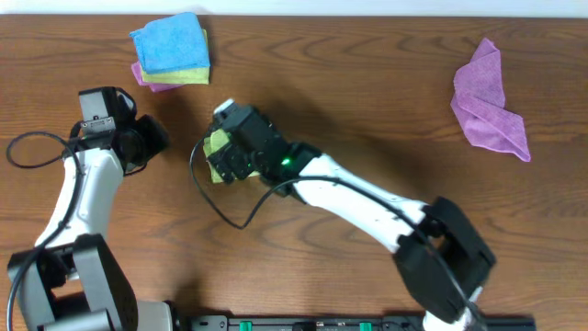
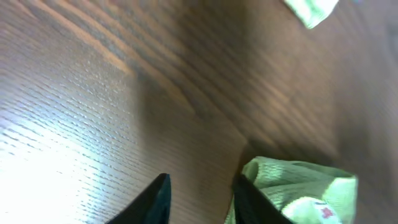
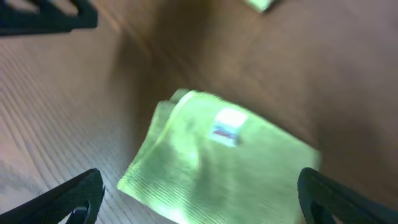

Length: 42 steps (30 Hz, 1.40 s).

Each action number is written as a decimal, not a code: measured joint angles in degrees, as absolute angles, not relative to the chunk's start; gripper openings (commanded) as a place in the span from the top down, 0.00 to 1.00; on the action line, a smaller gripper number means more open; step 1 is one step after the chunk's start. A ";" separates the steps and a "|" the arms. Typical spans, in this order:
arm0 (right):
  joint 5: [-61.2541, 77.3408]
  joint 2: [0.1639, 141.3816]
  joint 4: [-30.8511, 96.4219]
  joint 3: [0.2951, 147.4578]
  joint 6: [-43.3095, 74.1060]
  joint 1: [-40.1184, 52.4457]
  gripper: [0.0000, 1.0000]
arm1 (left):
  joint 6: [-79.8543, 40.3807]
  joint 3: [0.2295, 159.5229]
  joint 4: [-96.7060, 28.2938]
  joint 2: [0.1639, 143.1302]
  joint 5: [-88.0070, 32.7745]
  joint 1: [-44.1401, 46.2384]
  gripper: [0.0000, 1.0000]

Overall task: Fold the cloth
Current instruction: 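Release the bundle and retract the right gripper to its rest pose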

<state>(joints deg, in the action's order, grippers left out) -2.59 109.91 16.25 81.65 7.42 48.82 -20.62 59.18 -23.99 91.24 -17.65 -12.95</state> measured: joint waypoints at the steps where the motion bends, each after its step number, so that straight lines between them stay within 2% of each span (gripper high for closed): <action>1: -2.61 108.77 17.21 81.69 7.42 48.36 0.01 | -20.78 59.18 -24.34 90.67 -17.80 -12.95 0.53; 13: -2.59 90.94 40.03 81.30 9.65 39.97 0.01 | -20.80 59.18 -30.65 88.92 -27.97 -12.97 0.23; 21: -2.61 68.45 41.23 62.74 12.40 34.37 0.01 | -20.84 59.18 -32.60 88.88 -34.44 -12.97 0.14; 25: -2.59 58.26 41.08 53.93 14.96 33.12 0.01 | -20.78 59.18 -33.06 88.82 -36.42 -12.97 0.04; 34: -2.57 35.64 42.48 37.56 24.43 33.12 0.01 | -20.99 52.99 -30.52 88.73 -41.91 -12.97 0.02; 42: -2.79 22.57 44.86 31.75 31.81 33.12 0.01 | -23.97 45.36 -21.34 88.66 -45.52 -12.97 0.02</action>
